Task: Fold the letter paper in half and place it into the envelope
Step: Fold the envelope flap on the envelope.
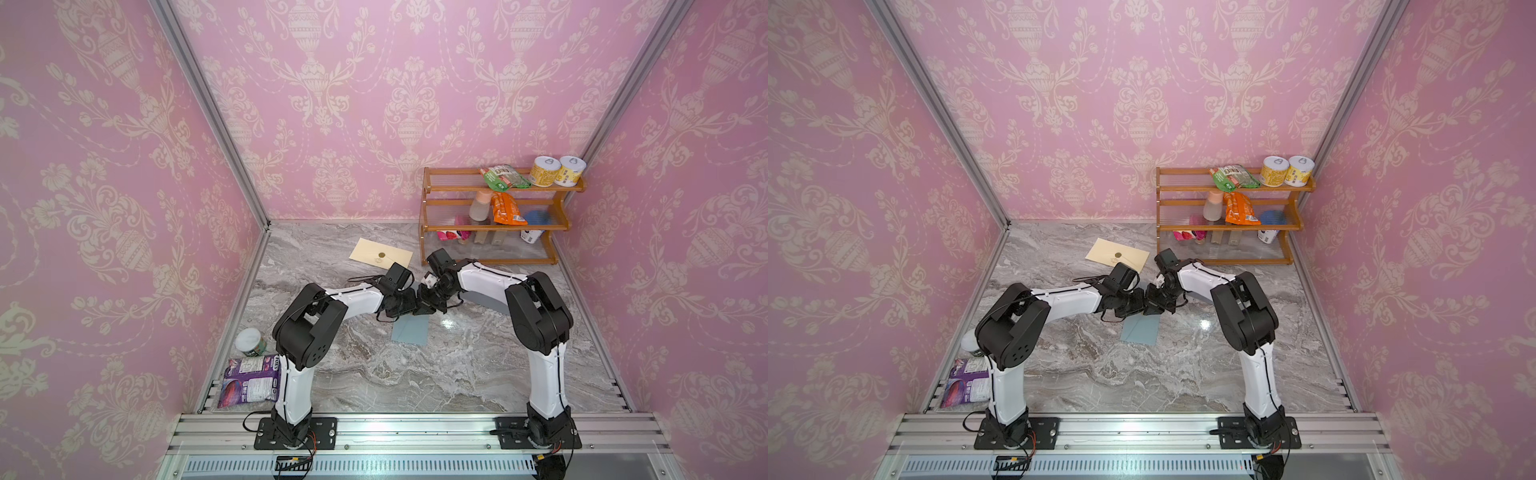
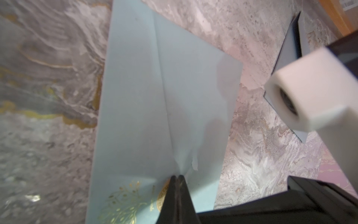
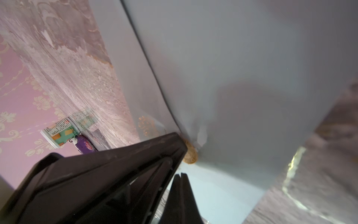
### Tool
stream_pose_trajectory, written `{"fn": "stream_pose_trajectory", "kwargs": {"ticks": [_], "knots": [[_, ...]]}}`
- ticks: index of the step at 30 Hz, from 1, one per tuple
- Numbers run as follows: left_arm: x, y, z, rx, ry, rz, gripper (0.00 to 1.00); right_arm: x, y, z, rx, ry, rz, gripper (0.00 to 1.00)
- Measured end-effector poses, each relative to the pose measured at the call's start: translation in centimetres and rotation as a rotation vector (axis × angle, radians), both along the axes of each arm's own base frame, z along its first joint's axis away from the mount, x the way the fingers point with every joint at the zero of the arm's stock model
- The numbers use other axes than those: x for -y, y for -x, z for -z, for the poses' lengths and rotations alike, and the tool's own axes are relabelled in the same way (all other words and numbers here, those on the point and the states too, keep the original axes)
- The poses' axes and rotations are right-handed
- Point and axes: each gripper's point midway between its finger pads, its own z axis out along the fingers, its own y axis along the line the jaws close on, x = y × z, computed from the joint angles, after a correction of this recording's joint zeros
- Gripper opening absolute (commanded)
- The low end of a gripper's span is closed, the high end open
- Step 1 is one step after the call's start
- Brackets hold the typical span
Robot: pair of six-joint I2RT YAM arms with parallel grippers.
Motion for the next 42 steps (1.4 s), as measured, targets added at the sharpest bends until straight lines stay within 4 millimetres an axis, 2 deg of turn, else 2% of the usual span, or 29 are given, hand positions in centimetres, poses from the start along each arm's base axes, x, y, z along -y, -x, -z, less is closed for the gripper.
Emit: {"fn": "stream_pose_trajectory", "kwargs": {"ticks": [6,14,18,22,26,32,42], "knots": [[-0.4,0.1,-0.1,-0.012,-0.009,-0.007,0.00,0.3,-0.7,1.0,-0.004,0.013,0.009,0.00],[-1.6,2.4,0.0,-0.072,-0.082,0.044,0.00,-0.1,-0.9,0.9,0.019,0.028,0.002,0.00],[-1.7,2.5,0.0,-0.072,-0.084,0.048,0.00,0.1,-1.0,0.8,0.034,0.058,-0.004,0.00],[-1.6,2.5,0.1,-0.074,-0.081,0.050,0.00,1.1,-1.8,0.6,0.056,0.121,-0.005,0.00],[-1.6,2.5,0.1,-0.074,-0.081,0.051,0.00,2.0,-3.4,0.8,0.071,0.168,-0.004,0.00],[-1.4,2.2,0.1,-0.087,-0.091,0.055,0.00,2.3,-3.7,0.9,0.057,0.173,-0.014,0.00],[1.1,0.1,0.3,-0.098,-0.021,0.028,0.00,2.6,-3.8,1.1,0.047,0.110,0.003,0.00]]}}
